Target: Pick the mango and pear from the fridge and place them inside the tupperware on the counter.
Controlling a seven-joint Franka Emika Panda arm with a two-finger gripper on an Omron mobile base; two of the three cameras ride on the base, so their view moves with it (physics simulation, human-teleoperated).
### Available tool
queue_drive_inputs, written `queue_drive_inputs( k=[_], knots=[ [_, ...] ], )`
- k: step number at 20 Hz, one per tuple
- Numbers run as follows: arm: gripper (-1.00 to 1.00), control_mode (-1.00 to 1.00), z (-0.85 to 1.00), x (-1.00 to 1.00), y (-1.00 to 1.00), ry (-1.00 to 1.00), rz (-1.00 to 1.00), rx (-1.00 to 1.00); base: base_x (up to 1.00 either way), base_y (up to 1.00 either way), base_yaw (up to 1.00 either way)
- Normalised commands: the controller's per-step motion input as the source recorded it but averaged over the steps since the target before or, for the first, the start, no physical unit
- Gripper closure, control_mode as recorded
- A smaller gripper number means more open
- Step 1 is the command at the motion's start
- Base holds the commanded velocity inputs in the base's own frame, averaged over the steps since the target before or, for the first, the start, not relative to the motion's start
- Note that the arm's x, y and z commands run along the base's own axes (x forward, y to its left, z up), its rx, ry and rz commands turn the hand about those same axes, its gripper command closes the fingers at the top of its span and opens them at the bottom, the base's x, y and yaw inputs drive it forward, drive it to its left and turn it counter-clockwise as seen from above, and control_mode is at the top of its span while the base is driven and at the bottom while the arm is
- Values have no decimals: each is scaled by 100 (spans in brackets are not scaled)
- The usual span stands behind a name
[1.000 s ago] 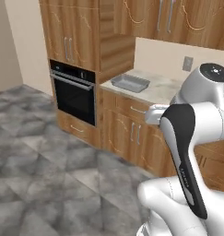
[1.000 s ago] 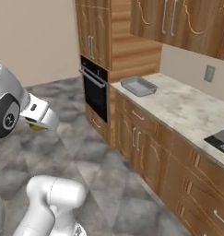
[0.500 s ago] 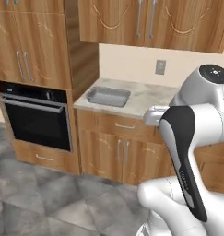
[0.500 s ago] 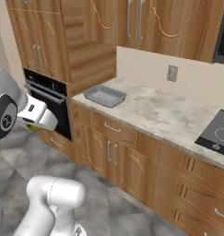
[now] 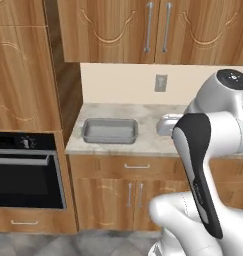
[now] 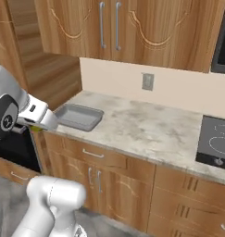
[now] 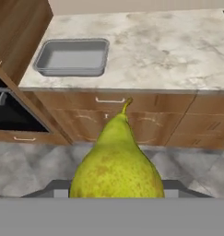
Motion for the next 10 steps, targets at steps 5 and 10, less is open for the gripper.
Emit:
queue_drive_inputs(
  k=[5,10],
  knots=[
    [100,100,0,0,0,0,0,0,91,51,-27],
    [100,100,0,0,0,0,0,0,50,29,-8]
  ],
)
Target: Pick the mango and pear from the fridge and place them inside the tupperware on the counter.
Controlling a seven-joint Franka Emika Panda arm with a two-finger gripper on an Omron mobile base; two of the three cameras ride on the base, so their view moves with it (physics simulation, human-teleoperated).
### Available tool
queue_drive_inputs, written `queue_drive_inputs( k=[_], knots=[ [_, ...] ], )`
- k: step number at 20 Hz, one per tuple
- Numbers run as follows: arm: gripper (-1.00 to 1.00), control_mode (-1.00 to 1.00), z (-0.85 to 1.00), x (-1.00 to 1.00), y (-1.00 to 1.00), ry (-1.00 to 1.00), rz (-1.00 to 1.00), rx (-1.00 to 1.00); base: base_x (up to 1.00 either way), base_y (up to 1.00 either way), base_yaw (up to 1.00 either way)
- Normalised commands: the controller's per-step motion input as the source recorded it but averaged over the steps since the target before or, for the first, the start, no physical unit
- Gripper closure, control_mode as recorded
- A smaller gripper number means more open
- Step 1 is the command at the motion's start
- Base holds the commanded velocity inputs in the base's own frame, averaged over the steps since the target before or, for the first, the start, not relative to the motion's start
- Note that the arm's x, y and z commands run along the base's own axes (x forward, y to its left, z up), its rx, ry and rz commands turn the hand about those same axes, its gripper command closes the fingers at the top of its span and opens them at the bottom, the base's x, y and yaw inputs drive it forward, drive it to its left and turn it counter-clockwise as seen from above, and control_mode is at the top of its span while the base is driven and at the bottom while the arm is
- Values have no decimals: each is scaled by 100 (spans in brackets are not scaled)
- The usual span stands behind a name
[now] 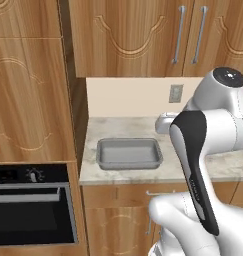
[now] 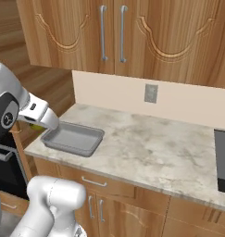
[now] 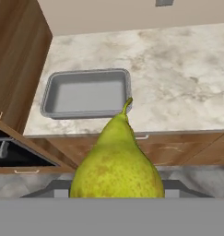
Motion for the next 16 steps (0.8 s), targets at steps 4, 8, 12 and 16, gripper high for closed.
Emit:
queue_drive_inputs(
  k=[4,8,12,16],
  knots=[
    [100,100,0,0,0,0,0,0,28,15,0],
    [100,100,0,0,0,0,0,0,41,11,0],
    [100,100,0,0,0,0,0,0,60,10,0],
    [100,100,0,0,0,0,0,0,67,20,-6]
  ],
)
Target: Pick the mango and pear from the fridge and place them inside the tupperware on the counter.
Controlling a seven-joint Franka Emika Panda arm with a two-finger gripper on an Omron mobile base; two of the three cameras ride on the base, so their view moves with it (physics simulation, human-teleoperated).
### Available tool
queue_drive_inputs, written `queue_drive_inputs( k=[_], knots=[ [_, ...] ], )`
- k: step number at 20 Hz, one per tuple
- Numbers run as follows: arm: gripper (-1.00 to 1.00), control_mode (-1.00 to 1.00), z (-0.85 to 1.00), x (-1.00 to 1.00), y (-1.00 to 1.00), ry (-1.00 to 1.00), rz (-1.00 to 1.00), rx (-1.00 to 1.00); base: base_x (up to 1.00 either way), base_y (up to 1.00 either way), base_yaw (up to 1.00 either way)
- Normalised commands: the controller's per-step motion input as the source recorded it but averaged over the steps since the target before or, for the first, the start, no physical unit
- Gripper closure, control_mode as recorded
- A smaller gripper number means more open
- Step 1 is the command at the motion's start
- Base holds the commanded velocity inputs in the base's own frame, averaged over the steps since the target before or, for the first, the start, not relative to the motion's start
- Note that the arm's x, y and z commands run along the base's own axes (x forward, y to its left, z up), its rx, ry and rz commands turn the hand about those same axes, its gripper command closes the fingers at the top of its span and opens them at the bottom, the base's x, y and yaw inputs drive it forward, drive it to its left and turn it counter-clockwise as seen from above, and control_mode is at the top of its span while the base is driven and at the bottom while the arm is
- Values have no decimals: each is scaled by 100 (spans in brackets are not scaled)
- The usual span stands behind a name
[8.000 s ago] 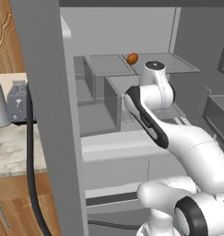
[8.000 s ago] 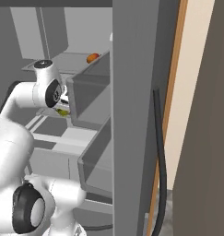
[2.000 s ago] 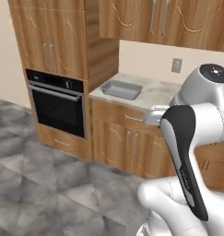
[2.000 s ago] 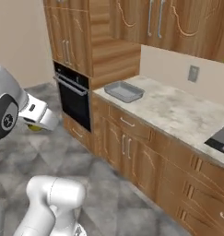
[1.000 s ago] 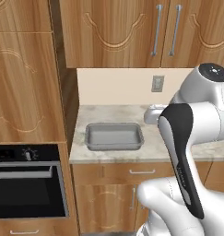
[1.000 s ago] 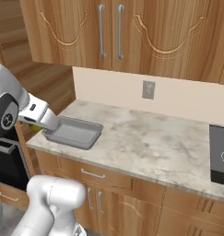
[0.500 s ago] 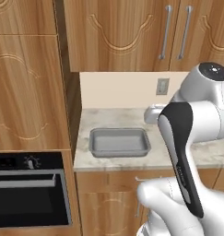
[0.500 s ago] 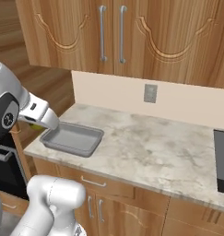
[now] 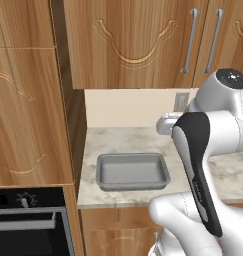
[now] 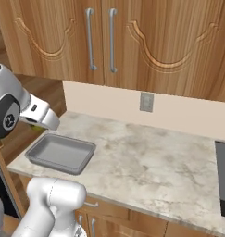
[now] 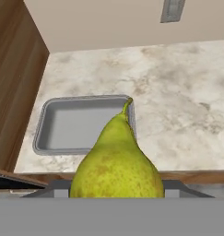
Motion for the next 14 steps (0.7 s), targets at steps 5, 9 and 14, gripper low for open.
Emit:
queue_drive_inputs(
  k=[5,9,14],
  knots=[
    [100,100,0,0,0,0,0,0,25,21,-2],
    [100,-100,-56,0,16,49,0,-2,0,0,0],
    [100,-100,-77,1,7,41,6,0,0,0,0]
  ],
)
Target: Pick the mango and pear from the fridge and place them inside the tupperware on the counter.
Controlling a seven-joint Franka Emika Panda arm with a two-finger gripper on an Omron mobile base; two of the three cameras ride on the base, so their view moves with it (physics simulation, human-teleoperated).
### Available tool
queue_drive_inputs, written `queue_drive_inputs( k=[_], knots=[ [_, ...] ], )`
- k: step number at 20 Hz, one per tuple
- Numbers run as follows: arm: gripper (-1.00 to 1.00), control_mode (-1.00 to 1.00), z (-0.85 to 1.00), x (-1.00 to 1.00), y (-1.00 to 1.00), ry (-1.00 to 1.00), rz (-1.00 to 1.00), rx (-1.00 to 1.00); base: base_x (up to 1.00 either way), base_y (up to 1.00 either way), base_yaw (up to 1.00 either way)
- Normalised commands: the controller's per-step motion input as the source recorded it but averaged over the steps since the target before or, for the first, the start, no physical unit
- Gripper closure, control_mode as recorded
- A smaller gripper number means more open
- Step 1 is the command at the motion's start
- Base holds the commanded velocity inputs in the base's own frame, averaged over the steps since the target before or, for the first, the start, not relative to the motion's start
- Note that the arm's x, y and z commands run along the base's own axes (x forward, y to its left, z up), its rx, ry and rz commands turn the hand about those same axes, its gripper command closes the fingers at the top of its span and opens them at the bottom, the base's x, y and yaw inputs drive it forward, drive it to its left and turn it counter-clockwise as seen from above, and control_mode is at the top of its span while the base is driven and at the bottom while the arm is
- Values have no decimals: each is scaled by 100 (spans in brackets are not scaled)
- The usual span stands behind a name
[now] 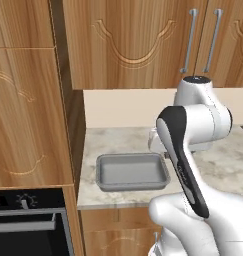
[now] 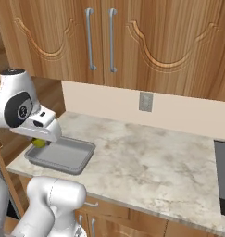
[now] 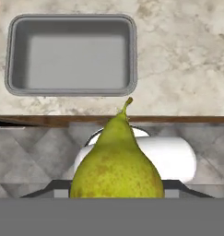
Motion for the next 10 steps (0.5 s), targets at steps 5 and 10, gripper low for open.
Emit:
queue_drive_inputs(
  k=[5,10],
  knots=[
    [100,-100,-59,19,1,30,3,0,0,0,0],
    [100,-100,-59,31,0,0,1,0,0,0,0]
  ],
)
